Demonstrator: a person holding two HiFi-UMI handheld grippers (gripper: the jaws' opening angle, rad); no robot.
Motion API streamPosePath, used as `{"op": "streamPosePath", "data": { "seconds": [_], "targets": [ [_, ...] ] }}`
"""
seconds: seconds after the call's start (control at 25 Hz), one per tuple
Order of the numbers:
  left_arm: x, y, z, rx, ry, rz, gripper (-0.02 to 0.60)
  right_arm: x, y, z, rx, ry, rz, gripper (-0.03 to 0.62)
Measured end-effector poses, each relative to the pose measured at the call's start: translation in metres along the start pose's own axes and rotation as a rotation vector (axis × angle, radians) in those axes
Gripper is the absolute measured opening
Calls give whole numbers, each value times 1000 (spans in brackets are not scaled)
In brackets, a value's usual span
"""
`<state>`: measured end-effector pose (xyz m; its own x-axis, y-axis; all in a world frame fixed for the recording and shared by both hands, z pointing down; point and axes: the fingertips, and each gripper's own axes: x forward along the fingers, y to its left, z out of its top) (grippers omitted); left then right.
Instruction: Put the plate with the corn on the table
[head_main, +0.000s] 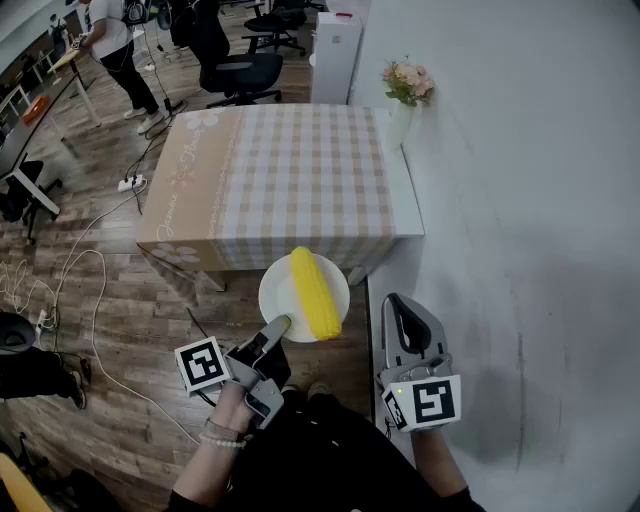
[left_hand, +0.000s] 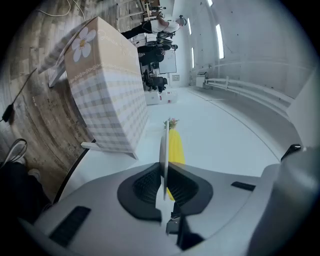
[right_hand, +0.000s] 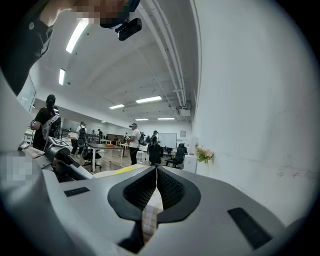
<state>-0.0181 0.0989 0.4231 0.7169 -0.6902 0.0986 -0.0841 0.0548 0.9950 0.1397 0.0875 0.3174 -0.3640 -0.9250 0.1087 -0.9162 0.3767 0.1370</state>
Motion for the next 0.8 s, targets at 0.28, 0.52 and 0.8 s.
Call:
{"op": "streamPosePath", "data": {
  "seconds": [0.28, 0.52, 0.8],
  "targets": [
    [1, 2, 0, 3, 1, -9, 29, 2, 3, -3, 0, 2, 7, 41],
    [-1, 5, 1, 0, -3, -15, 29, 8, 14, -11, 74, 28, 59, 41],
    [-3, 5, 1, 1, 4, -26, 29, 15, 24, -48, 483, 144, 150, 44]
  ]
}}
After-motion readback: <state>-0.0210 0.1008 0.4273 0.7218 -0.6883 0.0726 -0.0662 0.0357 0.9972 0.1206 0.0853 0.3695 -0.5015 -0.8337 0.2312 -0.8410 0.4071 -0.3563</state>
